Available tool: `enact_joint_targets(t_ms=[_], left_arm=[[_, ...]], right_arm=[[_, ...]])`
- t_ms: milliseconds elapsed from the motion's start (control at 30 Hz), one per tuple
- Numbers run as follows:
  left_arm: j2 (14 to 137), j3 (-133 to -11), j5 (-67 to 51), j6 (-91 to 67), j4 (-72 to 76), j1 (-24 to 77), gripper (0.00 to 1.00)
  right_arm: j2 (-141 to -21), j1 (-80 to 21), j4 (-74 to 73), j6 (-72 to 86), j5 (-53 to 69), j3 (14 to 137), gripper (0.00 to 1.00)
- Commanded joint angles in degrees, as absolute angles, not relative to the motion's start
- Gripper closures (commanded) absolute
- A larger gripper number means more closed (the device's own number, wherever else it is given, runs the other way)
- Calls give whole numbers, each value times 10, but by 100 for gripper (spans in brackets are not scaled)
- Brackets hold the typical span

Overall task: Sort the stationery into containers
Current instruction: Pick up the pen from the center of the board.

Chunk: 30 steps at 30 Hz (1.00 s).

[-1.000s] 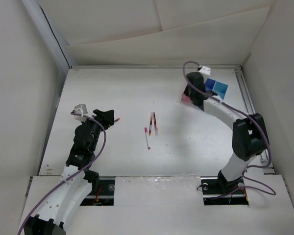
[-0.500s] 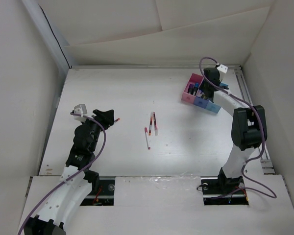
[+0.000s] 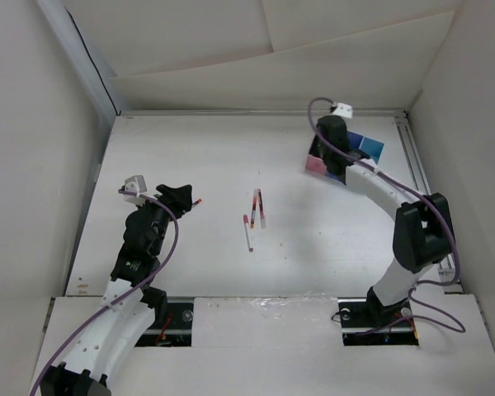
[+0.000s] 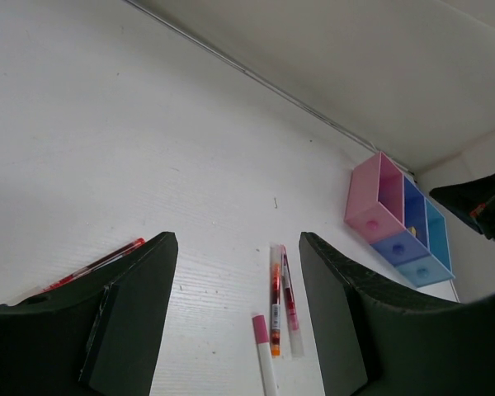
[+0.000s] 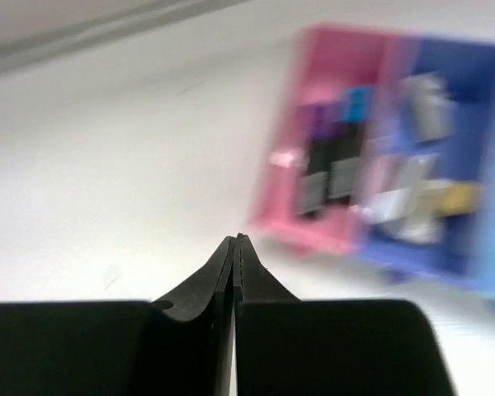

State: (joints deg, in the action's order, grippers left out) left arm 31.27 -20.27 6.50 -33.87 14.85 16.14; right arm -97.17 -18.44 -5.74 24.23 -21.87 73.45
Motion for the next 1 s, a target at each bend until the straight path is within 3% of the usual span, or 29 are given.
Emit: enact_joint_targets(t_ms=[0, 100, 267, 367, 667, 767, 967], left_arm=[[306, -223, 66, -332, 177, 163, 42], [306, -223, 66, -332, 177, 163, 42], [306, -223, 66, -332, 177, 163, 42], [306, -223, 61, -332, 177, 163, 42], [306, -223, 61, -332, 177, 163, 42], [306, -223, 61, -332, 177, 163, 42], [306, -223, 61, -332, 177, 163, 42]], right_arm=[[-974, -278, -35, 207, -153, 723, 100], [-1002, -340, -47, 195, -134, 717, 98], [-1036, -410, -76, 195, -139, 717, 70], [-1053, -432, -96, 190, -153, 717, 62], [-1104, -438, -131, 195, -151, 740, 62], [-1111, -438, -123, 200, -137, 735, 68], [-1122, -438, -117, 206, -132, 729, 71]])
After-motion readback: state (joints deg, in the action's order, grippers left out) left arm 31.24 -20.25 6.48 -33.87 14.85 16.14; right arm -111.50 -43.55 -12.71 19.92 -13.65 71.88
